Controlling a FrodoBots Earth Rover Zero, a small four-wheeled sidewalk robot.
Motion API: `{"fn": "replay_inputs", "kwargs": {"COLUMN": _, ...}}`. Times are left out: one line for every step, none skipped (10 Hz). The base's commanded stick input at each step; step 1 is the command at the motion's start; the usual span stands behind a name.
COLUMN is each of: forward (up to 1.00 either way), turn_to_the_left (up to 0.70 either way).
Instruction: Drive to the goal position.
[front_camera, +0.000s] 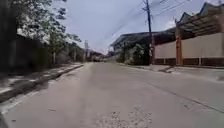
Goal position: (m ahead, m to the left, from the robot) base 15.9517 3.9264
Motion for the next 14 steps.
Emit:
{"fn": "replay_inputs", "kwargs": {"forward": 1.0, "turn_to_the_left": 0.0}}
{"fn": "replay_inputs", "kwargs": {"forward": 1.0, "turn_to_the_left": -0.01}}
{"fn": "replay_inputs", "kwargs": {"forward": 1.0, "turn_to_the_left": -0.03}}
{"fn": "replay_inputs", "kwargs": {"forward": 1.0, "turn_to_the_left": -0.05}}
{"fn": "replay_inputs", "kwargs": {"forward": 1.0, "turn_to_the_left": -0.05}}
{"fn": "replay_inputs", "kwargs": {"forward": 1.0, "turn_to_the_left": -0.04}}
{"fn": "replay_inputs", "kwargs": {"forward": 1.0, "turn_to_the_left": -0.03}}
{"fn": "replay_inputs", "kwargs": {"forward": 1.0, "turn_to_the_left": -0.01}}
{"fn": "replay_inputs", "kwargs": {"forward": 1.0, "turn_to_the_left": 0.0}}
{"fn": "replay_inputs", "kwargs": {"forward": 1.0, "turn_to_the_left": 0.0}}
{"fn": "replay_inputs", "kwargs": {"forward": 1.0, "turn_to_the_left": 0.0}}
{"fn": "replay_inputs", "kwargs": {"forward": 1.0, "turn_to_the_left": 0.0}}
{"fn": "replay_inputs", "kwargs": {"forward": 1.0, "turn_to_the_left": -0.06}}
{"fn": "replay_inputs", "kwargs": {"forward": 1.0, "turn_to_the_left": -0.12}}
